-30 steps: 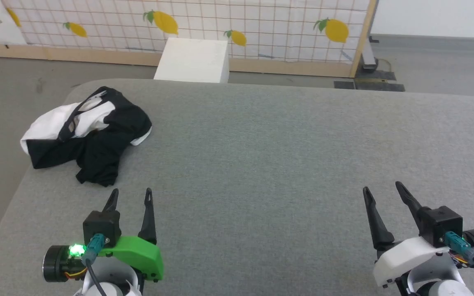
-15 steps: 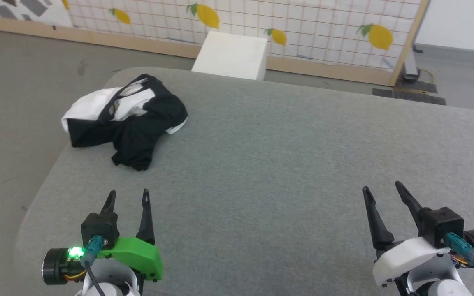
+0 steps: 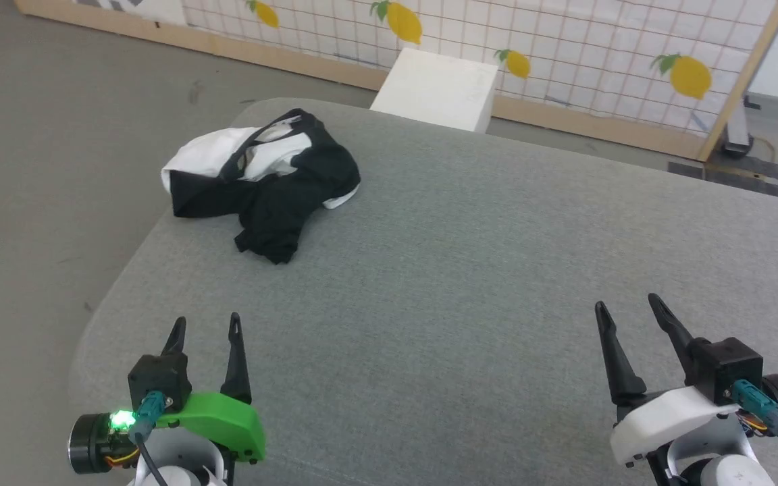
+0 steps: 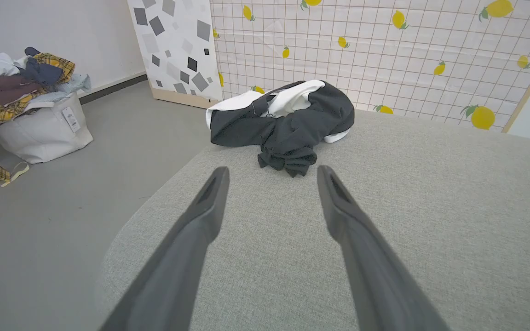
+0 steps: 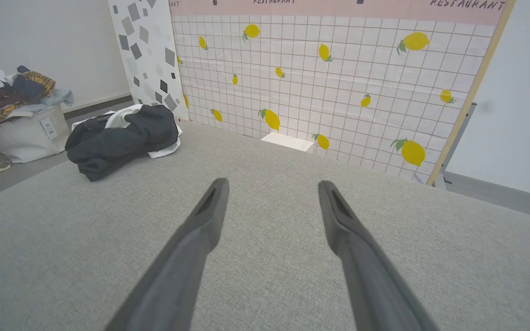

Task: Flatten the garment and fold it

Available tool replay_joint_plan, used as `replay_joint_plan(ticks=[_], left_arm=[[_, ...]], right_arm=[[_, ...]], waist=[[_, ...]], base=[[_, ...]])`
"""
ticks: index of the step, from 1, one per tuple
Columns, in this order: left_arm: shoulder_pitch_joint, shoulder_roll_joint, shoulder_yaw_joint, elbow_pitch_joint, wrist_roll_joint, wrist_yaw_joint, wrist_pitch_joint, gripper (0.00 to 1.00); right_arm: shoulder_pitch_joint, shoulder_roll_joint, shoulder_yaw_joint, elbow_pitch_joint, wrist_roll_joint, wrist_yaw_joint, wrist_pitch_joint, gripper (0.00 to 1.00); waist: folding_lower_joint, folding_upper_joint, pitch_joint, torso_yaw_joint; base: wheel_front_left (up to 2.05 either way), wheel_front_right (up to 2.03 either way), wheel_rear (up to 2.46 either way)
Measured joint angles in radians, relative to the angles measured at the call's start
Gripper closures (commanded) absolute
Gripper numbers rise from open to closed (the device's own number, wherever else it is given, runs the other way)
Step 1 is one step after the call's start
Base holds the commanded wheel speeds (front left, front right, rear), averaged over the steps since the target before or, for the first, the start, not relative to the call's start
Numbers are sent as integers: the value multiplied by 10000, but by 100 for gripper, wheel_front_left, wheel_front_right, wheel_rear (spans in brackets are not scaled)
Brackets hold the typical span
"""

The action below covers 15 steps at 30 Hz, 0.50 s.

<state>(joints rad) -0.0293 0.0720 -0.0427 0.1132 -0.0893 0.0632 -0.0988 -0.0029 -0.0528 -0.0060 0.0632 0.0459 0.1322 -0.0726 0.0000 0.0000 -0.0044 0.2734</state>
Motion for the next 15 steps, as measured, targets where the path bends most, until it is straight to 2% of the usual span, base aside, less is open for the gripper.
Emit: replay_joint_plan(ticks=[15], left_arm=[[-124, 96, -77, 272, -245, 272, -307, 0]], right_arm=[[-174, 0, 13, 196, 144, 0, -247, 0]], waist=[[0, 0, -8, 804]], base=[[0, 0, 0]])
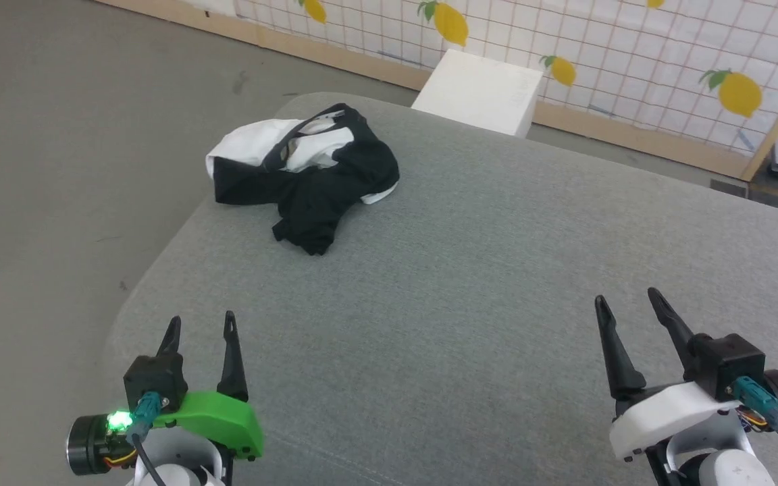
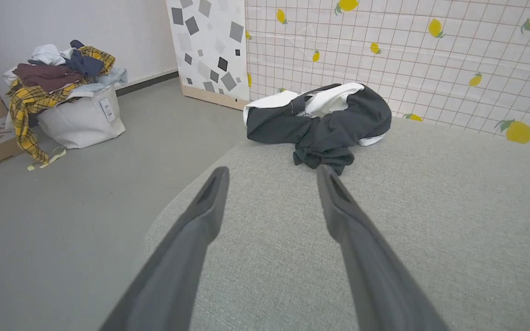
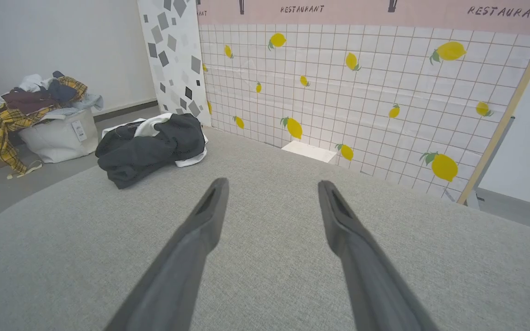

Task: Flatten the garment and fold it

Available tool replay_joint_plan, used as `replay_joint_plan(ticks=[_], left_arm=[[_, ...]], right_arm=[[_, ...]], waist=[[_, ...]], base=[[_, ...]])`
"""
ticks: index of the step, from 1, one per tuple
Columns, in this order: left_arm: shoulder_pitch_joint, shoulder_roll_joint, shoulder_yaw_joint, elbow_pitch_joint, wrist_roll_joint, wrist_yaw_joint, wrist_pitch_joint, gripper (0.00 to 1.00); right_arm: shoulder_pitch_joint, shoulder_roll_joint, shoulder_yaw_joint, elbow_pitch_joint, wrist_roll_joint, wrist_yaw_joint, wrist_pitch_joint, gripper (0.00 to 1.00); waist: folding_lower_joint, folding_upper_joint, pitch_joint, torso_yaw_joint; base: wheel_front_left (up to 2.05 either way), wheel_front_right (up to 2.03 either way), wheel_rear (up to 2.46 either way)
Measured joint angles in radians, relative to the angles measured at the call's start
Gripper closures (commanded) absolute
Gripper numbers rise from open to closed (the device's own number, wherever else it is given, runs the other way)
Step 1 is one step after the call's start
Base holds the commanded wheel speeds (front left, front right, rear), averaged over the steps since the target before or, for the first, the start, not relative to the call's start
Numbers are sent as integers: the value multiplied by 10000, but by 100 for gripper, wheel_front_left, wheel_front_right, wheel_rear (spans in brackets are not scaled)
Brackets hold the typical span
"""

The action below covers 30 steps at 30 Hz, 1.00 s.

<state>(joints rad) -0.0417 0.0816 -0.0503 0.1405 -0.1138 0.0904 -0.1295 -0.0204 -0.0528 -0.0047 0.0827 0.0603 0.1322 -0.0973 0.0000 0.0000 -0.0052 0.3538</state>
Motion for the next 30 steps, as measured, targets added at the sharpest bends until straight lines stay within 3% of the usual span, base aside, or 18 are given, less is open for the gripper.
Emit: replay_joint_plan(ticks=[30], left_arm=[[-186, 203, -272, 648, -612, 441, -614, 0]], right_arm=[[-203, 6, 17, 345, 291, 0, -453, 0]], waist=[[0, 0, -52, 1424]], base=[[0, 0, 0]])
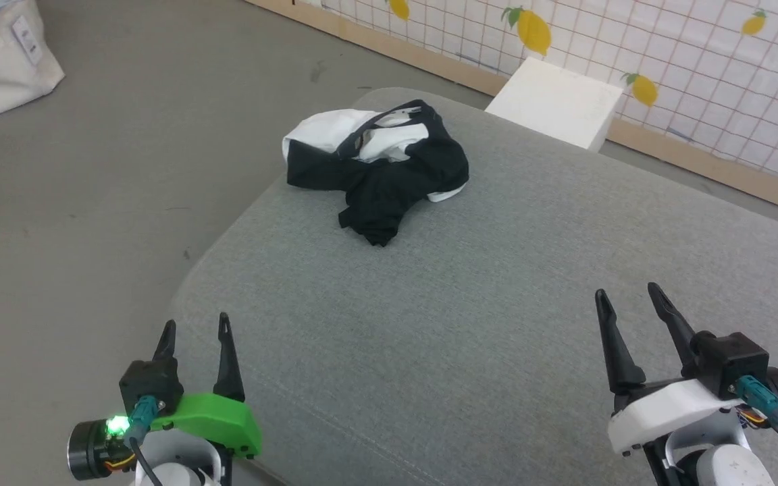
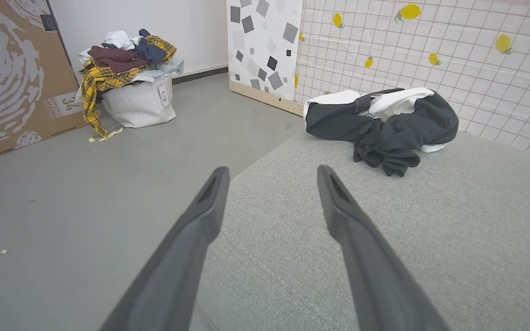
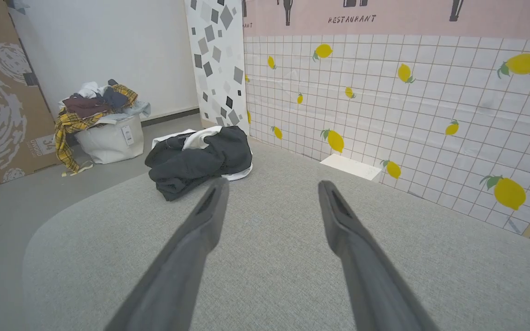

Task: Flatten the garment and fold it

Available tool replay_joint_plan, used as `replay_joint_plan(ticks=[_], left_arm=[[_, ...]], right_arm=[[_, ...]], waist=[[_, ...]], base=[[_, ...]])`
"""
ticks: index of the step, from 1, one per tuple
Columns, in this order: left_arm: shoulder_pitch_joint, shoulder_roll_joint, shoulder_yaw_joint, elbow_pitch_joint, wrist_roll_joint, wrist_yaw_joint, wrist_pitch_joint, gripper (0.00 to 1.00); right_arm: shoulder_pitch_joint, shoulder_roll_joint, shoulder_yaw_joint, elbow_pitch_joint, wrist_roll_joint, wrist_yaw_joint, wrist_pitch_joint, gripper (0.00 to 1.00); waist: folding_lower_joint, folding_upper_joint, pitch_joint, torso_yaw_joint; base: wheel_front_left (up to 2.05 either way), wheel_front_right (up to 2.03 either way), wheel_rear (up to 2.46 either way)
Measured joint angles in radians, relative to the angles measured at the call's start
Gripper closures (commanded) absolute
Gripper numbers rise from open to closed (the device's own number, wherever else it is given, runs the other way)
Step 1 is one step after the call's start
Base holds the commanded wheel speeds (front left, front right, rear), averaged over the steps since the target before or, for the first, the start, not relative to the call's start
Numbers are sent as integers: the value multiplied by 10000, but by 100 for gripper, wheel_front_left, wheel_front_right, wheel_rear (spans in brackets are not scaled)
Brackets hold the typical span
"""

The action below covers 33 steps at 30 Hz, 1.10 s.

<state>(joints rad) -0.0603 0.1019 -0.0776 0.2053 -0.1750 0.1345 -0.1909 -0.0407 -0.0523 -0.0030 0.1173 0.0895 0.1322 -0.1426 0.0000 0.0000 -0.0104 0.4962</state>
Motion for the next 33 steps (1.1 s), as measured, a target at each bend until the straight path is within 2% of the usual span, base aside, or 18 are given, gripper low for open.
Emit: replay_joint_plan(ticks=[18, 23, 29, 31, 32, 33], left_arm=[[-207, 159, -127, 345, -407, 299, -376, 0], [-469, 188, -199, 403, -669, 251, -410, 0], [-2233, 458, -332, 424, -1101, -207, 94, 0], [-3212, 587, -265, 518, -1335, -391, 441, 0], [-4571, 719, -19, 855, -1825, -644, 972, 0], [-5015, 786, 140, 1009, -2056, -782, 1149, 0]], right_arm=[[-176, 8, 33, 188, 96, 0, -253, 0], [-327, 13, 52, 184, 102, 0, -293, 0], [-903, 19, 119, -52, 40, 0, -242, 0], [-1229, 25, 159, -199, -109, 0, -199, 0], [-1612, 27, 247, -349, -211, 0, -148, 0], [-1707, 29, 295, -364, -224, 0, -150, 0]], waist=[[0, 0, 121, 682], [0, 0, 353, 761], [0, 0, 1009, 677], [1, 0, 1354, 606], [1, 0, 1884, 422], [1, 0, 2081, 323]], base=[[0, 0, 0], [0, 0, 0], [0, 0, 0], [0, 0, 0], [0, 0, 0], [0, 0, 0]])
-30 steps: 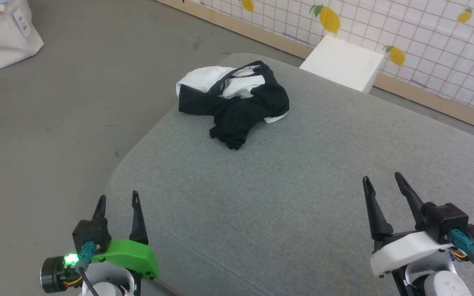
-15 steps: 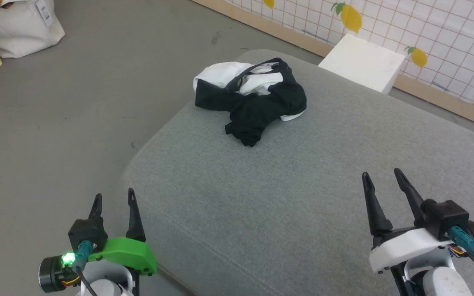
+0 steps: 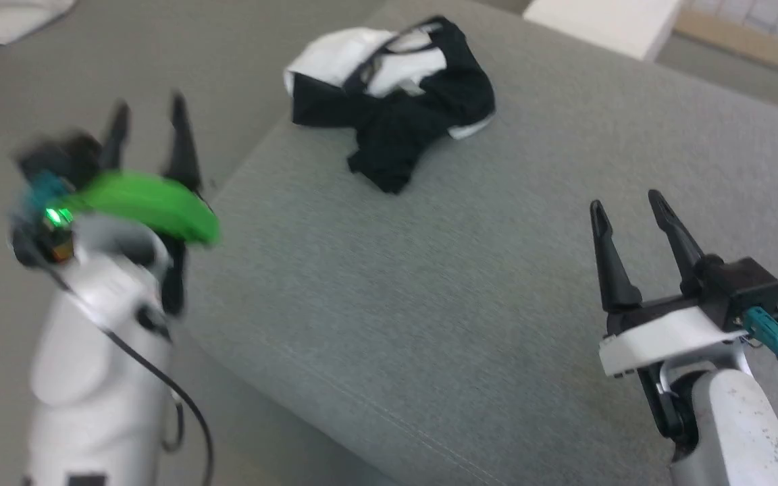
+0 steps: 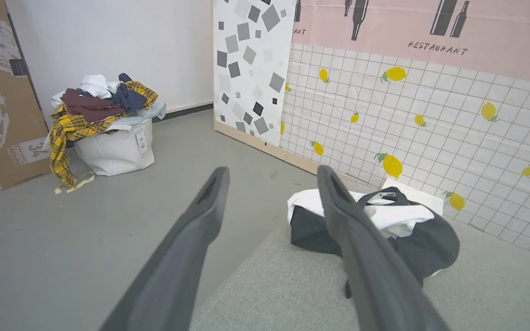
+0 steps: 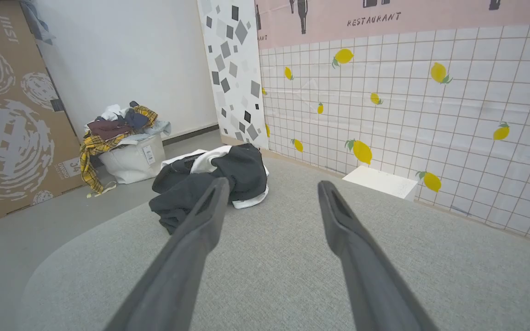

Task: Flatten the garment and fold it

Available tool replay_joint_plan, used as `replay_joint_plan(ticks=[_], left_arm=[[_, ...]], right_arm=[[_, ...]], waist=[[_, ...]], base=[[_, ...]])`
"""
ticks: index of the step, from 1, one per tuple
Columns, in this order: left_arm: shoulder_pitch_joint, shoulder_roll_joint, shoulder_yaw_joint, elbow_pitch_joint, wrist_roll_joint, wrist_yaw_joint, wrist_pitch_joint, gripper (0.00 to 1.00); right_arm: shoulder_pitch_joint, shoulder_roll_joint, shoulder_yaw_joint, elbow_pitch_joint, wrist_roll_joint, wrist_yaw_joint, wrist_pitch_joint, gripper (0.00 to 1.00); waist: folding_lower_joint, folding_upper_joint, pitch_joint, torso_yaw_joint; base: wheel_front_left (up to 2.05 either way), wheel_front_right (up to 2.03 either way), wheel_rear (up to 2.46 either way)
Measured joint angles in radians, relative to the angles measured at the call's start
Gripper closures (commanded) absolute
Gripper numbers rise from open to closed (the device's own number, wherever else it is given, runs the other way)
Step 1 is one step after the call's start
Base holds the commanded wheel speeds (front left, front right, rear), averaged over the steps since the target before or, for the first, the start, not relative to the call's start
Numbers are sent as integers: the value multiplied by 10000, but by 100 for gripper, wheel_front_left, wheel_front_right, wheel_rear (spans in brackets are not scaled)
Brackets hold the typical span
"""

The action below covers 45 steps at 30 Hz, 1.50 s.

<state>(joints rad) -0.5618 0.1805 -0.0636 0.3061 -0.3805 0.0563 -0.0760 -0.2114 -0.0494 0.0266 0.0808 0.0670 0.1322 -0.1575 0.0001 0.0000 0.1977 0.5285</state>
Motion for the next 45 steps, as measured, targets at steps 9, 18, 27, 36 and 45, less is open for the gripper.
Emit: replay_joint_plan(ticks=[9, 18, 27, 36, 45], left_arm=[[-2951, 1546, 1037, 1200, -1438, -742, 2109, 0], [-3985, 2585, 1501, 1755, -2293, -616, 4861, 0], [-3243, 2949, 1856, 1933, -3085, 709, 8195, 0], [-1890, 3956, 1804, 159, -2788, 1091, 9083, 100], [-1859, 3939, 1062, -199, -581, 554, 3942, 100]], right_arm=[[-1018, 2, 671, -161, -61, 0, -13, 0], [-1469, 0, 982, -201, 453, 0, -422, 0], [-1715, 2, 1174, 27, 1012, 2, -897, 0], [-1790, 50, 955, 479, 1032, 6, -1037, 0], [-660, -6, 443, 1147, 1028, 0, -1020, 0]], waist=[[1, 0, 1511, -1440], [2, 0, 3102, -3038], [1, 0, 4321, -4650], [-1, 1, 4399, -5539], [0, 1, 3094, -5694]], base=[[0, 0, 0], [0, 0, 0], [0, 0, 0], [0, 0, 0], [0, 0, 0]])
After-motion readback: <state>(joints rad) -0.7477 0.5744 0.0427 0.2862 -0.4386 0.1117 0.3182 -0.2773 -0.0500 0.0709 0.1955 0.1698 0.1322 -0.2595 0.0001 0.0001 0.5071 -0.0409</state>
